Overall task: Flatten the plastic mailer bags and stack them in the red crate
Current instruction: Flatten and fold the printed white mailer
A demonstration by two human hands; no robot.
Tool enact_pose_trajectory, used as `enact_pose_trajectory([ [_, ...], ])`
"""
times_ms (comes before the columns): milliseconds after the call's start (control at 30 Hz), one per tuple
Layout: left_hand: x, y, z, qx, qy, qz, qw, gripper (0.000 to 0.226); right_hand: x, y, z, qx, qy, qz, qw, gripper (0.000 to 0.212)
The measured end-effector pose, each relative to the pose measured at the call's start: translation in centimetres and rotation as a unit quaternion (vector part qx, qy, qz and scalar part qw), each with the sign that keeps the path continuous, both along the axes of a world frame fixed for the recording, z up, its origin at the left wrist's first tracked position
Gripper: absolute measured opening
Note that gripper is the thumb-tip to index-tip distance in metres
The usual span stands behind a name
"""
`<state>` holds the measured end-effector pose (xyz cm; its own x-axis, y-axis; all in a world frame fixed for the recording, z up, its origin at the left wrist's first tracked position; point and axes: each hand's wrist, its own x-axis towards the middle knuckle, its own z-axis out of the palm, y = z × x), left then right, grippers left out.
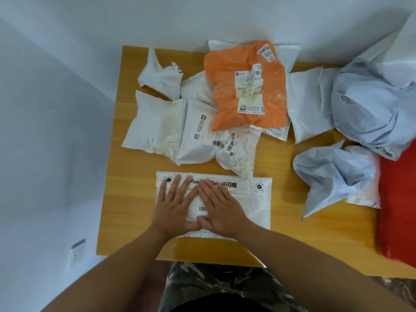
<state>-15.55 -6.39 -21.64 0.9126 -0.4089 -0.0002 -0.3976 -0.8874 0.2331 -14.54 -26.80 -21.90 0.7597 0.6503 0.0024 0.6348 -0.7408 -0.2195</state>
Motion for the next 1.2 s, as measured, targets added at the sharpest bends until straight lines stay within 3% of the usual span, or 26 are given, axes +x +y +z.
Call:
enact_pose_trajectory([
  [200,0.0,0.0,-0.1,0.008,0.012,0.002,1.0,0.092,-0.1,0.7,-0.5,0.017,-0.02,-0.021,0.999,0.076],
  [400,-0.1,0.2,0.0,0.03,0.071,0.001,0.997,0.09,-1.0,3.5,0.0,0.039,0.037,-0.104,0.993,0.075],
  [633,-0.2,0.2,0.3,0.028,0.093,0.006,0.995,0.086,-0.9,3.4,0.4,0.026,0.051,-0.095,0.994,0.071],
  [833,-0.1,-0.1,0.5,0.012,0.062,0.01,0.998,0.105,-0.5,-1.1,0.1,-0.025,0.023,-0.082,0.996,0.086],
  [1200,-0.1,-0.1,0.7,0.037,0.09,0.004,0.995,0.114,-0.2,-5.2,0.4,-0.017,0.021,-0.031,0.999,0.103],
])
